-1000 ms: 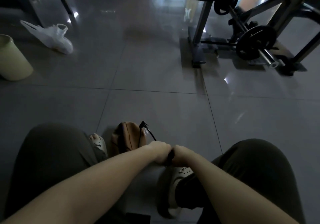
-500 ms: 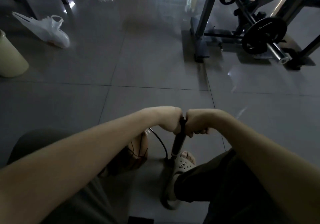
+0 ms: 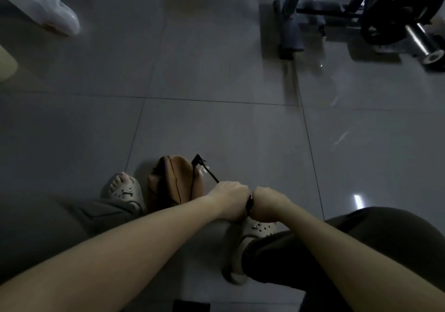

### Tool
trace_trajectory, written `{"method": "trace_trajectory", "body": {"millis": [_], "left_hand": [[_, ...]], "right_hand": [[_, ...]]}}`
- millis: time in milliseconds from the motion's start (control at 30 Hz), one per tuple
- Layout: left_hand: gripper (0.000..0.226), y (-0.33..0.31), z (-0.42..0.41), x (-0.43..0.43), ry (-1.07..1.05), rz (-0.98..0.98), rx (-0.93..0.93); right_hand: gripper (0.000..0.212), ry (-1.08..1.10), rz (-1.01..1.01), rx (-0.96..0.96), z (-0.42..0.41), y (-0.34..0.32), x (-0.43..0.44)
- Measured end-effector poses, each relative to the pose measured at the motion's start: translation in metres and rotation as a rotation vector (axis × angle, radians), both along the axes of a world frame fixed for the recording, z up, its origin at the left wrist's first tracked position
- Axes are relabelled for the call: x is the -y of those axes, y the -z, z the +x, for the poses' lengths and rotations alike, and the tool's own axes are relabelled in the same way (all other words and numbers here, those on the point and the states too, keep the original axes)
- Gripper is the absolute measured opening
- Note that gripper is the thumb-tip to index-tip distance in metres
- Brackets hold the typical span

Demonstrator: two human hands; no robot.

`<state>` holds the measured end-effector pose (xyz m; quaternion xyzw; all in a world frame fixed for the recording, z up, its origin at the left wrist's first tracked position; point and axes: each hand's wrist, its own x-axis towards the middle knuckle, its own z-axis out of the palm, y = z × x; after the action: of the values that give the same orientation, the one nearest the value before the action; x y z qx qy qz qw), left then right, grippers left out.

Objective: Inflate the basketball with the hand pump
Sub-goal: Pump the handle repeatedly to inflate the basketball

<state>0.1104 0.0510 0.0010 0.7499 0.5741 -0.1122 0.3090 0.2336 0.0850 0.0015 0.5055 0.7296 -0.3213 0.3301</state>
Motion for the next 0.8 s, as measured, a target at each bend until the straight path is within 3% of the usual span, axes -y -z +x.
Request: {"method": "trace_trajectory", "body": {"millis": [133, 267, 333, 533, 633, 800], "left_hand": [[0.01, -0.004, 0.002, -0.004, -0.007, -0.026, -0.017], [0.019, -0.034, 0.0, 0.001, 0.028, -0.152, -0.092], [0.018, -0.066, -0.007, -0.006, 0.005, -0.148, -0.048], [0.015, -0.171, -0.017, -0.028, -0.086, -0.106, 0.085], [0.017, -0.154, -0.013, -0.015, -0.092, -0.095, 0.049], [0.023, -0.068, -0.003, 0.015, -0.05, -0.034, -0.042]], "right_hand": [[0.012, -0.015, -0.013, -0.002, 0.001, -0.005, -0.004], [0.024, -0.049, 0.016, 0.011, -0.005, -0.03, 0.011], [0.028, -0.079, 0.038, 0.012, -0.008, -0.062, 0.003], [0.01, 0.026, 0.002, -0.05, -0.008, -0.181, -0.024], [0.013, 0.013, 0.04, -0.039, -0.006, -0.157, -0.009], [0.02, -0.005, 0.108, -0.044, -0.003, -0.054, 0.023]]}}
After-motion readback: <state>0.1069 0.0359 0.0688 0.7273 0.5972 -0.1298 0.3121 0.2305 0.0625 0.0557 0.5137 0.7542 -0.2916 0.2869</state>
